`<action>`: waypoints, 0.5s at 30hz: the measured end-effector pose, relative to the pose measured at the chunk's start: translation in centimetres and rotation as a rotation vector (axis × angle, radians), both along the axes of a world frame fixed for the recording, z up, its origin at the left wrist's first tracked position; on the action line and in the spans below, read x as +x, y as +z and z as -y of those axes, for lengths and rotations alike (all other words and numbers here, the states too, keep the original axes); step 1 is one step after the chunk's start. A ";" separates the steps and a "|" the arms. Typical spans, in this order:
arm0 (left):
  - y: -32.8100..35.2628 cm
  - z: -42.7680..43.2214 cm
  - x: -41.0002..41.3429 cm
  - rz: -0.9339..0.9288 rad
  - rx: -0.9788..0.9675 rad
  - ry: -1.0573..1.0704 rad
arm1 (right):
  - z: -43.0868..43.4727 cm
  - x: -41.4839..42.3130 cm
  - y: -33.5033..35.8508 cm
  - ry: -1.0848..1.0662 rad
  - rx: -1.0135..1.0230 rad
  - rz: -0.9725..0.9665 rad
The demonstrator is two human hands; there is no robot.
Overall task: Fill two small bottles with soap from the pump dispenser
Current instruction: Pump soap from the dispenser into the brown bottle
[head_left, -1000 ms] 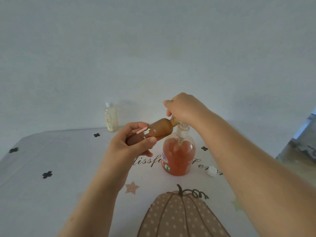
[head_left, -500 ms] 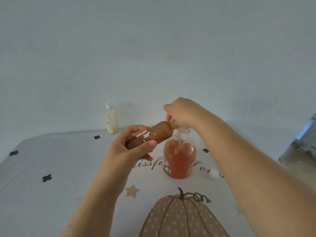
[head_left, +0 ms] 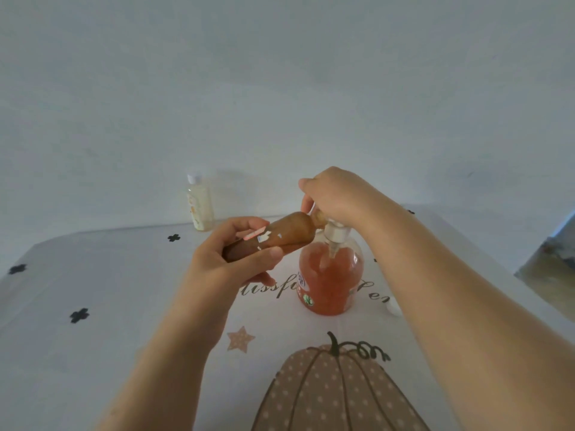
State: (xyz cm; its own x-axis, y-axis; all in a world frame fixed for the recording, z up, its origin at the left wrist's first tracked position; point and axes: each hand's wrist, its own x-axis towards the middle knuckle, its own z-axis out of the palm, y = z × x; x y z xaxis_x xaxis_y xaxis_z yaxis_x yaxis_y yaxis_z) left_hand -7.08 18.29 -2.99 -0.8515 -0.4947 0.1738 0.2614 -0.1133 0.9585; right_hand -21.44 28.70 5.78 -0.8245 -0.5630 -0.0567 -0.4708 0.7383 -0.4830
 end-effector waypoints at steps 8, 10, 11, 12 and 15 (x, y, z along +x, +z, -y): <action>0.4 -0.4 0.3 -0.037 0.001 0.015 | 0.4 -0.2 0.8 -0.084 -0.032 0.000; 0.5 -0.5 0.3 -0.042 0.005 0.015 | 0.6 -0.2 1.2 -0.064 -0.012 -0.028; 0.6 -0.5 0.4 -0.042 0.007 0.014 | 0.5 -0.2 1.4 -0.052 0.002 -0.039; 0.6 -0.6 0.4 -0.042 0.009 0.014 | 0.5 -0.2 1.7 -0.036 0.006 -0.037; 0.8 -0.7 0.4 -0.037 0.014 0.007 | 0.0 0.1 2.8 0.005 -0.023 0.031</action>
State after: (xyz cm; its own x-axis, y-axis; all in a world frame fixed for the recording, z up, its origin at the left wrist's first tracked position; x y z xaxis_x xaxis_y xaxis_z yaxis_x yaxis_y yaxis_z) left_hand -6.65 18.97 -2.23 -0.8413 -0.5028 0.1984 0.2977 -0.1247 0.9465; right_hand -21.36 28.74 8.58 -0.8200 -0.5682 -0.0687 -0.4589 0.7245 -0.5144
